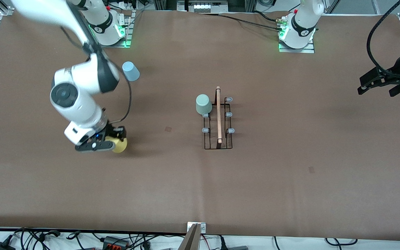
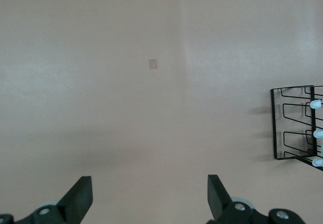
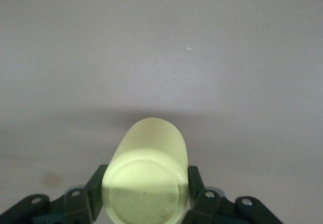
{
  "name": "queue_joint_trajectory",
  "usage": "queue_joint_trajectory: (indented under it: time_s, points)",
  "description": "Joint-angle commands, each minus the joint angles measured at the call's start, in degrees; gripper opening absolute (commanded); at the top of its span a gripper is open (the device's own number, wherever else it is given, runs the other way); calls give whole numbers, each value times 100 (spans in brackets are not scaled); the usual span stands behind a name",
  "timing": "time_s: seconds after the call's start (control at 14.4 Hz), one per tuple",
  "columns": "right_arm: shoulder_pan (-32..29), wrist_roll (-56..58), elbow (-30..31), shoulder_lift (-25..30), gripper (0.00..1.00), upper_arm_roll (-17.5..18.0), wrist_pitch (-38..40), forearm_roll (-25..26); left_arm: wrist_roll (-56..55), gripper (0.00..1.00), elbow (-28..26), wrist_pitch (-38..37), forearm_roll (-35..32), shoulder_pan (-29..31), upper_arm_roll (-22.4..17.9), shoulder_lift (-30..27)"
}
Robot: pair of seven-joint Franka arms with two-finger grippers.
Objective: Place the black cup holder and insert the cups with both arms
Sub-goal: 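Carry the yellow cup with the right gripper to the rack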
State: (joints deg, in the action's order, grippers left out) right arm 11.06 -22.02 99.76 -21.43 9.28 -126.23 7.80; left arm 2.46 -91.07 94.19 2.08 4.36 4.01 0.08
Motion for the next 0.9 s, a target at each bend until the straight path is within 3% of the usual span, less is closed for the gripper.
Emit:
queue_joint_trajectory:
  time_s: [0.0, 0.14, 0.42, 0.83]
  points:
    - [676, -1345, -491, 60, 11, -23, 415, -216, 97, 100, 160, -129, -32, 21, 21, 54]
    - [1238, -2197, -816, -176, 11, -31, 398, -454, 97, 100, 160, -129, -32, 21, 21, 54]
    - [2039, -3509, -2019, -993, 11, -31, 354, -437, 97, 100, 160, -129, -32, 21, 21, 54]
    - [2374, -3696, -2382, -1522, 11, -58, -269, -419, 97, 100, 160, -129, -23, 21, 21, 54]
